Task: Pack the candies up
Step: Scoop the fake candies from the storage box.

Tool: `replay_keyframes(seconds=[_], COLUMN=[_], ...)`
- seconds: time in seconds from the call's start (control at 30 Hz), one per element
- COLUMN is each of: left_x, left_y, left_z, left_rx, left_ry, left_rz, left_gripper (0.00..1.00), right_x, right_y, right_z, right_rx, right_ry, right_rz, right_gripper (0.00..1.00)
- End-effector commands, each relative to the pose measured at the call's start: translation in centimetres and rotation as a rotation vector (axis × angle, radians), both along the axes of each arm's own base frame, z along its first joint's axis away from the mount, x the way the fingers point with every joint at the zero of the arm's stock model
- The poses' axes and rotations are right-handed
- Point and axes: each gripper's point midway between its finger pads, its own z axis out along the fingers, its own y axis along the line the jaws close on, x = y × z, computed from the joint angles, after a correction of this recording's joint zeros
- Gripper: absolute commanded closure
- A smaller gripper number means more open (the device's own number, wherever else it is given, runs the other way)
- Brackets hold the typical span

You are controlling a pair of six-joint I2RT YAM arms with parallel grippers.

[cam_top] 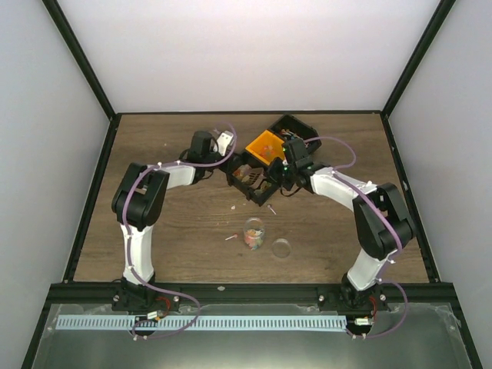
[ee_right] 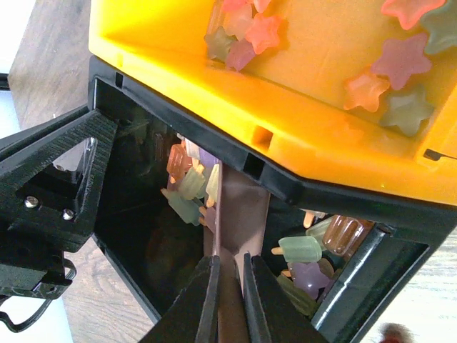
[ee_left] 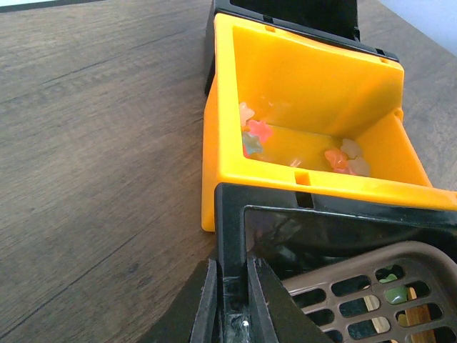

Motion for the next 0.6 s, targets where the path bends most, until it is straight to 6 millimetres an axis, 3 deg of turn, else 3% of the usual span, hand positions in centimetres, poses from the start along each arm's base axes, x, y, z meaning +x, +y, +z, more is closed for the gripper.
replay_keyframes(seconds=[0.0,0.2,0.3,0.43,0.57], left_x=[-4.2,-4.2,-4.1,-4.2,-4.3], left_y=[-0.8,-0.6,-0.7,-0.7,-0.9], left_z=[-6.8,-6.8,-6.9,-6.8,-6.5], left_rx=[0.069,0.08,0.077,0.074,0.069], left_ry=[0.186,0.181,0.182,0.184,0.18], left_rz=[-0.091,-0.087,-0.088,-0.09,-0.096], left_gripper=[0.96,0.96,0.96,0.96,0.96], right_x=[0.4,-1.4,-1.3,-0.9,-0.4], right_y=[-1.5,-4.3,-4.2,-2.8,0.0], right_z=[-4.0,-1.8,-1.2,-3.7,-6.8], right_rx=[-0.098,-0.2,-0.211,-0.175,-0.078], right_ry=[0.043,0.08,0.086,0.104,0.132], right_rz=[-0.064,-0.129,-0.124,-0.095,-0.018], right_gripper=[0.99,0.99,0.99,0.99,0.99])
